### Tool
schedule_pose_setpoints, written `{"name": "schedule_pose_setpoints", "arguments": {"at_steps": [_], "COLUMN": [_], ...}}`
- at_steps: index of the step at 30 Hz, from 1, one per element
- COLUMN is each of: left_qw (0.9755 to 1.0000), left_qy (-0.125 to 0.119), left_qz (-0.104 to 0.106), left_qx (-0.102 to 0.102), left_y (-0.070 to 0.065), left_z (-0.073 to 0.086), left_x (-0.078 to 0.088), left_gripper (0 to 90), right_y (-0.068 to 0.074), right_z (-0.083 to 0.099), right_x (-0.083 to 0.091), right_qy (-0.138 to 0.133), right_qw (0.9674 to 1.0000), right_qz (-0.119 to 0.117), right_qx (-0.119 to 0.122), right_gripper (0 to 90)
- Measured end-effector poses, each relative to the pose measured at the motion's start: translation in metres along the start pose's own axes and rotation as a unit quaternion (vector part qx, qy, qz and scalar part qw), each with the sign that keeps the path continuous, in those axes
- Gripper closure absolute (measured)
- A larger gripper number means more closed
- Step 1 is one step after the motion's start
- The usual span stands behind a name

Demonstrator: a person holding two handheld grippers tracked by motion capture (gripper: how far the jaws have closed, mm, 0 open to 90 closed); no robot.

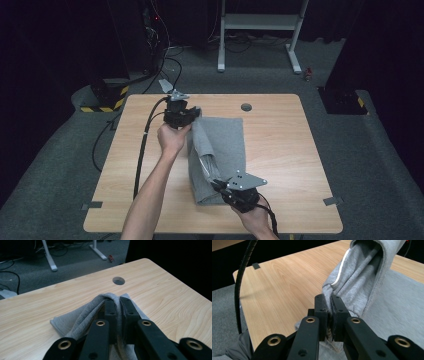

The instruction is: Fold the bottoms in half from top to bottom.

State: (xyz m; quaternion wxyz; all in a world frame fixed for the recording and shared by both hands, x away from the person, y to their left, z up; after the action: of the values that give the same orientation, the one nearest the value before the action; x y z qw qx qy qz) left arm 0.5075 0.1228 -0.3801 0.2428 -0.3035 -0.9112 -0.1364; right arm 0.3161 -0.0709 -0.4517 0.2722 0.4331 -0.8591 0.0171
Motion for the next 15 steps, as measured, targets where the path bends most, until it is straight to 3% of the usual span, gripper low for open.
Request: {"name": "schedule_pose_setpoints", "arguments": {"at_steps": [7, 12, 15], "left_qw": [0.9995, 0.9983, 0.9979], "left_qy": [0.000, 0.014, 0.021], "left_qz": [0.008, 0.015, 0.019], "left_qx": [-0.031, -0.055, -0.058], "left_y": [-0.025, -0.046, -0.054], "left_z": [-0.004, -0.001, 0.004], "left_x": [-0.024, -0.047, -0.060], "left_gripper": [84.6, 84.3, 84.1], "right_y": [-0.014, -0.023, -0.026], "right_z": [0.021, 0.037, 0.046], "right_x": [0.008, 0.007, 0.006], "right_qy": [0.000, 0.014, 0.026], "right_qw": [0.9996, 0.9990, 0.9985], "right_qz": [0.012, 0.016, 0.019], "right_qx": [-0.025, -0.039, -0.044], "right_gripper": [85.0, 84.9, 84.8]}}
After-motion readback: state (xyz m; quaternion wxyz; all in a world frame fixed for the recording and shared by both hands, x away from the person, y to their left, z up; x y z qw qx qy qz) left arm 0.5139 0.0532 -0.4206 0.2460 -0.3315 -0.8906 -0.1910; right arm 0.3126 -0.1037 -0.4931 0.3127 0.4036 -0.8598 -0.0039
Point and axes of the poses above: each handheld gripper's, and its own axes: x roughly backward along the jaws, z roughly out of its underside, y roughly to its left, the point moved 3 cm from there along -x, roughly forward along the jaws, and after that the axes turned 13 degrees about -x, right-handed, at the moved point
